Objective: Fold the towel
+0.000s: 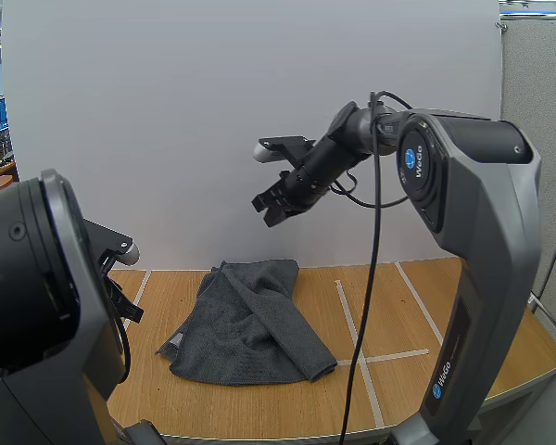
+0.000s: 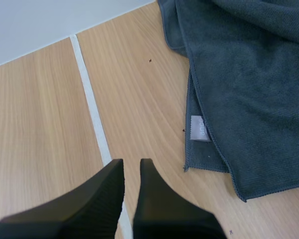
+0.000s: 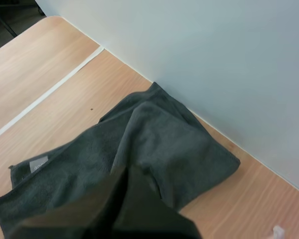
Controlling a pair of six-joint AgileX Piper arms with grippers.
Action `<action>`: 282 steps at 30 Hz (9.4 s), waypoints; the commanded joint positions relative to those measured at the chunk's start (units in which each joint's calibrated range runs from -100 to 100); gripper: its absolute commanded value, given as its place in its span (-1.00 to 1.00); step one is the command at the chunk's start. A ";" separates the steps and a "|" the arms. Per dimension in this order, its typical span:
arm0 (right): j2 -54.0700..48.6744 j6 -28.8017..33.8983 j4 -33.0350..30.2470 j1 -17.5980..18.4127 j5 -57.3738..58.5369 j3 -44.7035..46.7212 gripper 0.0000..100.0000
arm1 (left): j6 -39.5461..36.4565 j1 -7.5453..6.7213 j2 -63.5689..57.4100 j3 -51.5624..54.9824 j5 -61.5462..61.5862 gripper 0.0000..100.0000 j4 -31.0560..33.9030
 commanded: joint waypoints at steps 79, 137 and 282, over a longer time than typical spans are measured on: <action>-34.47 -23.68 9.89 -22.15 14.27 50.05 -0.71 | 18.73 -0.10 -0.61 -0.01 31.24 0.16 -15.57; -91.49 43.20 -42.25 3.35 -3.76 50.05 -1.00 | 18.63 -0.10 -0.61 -0.01 31.24 0.16 -17.04; -92.50 43.41 -41.41 3.35 2.88 50.05 -1.00 | -14.47 -31.17 42.20 -2.88 23.09 0.76 -35.99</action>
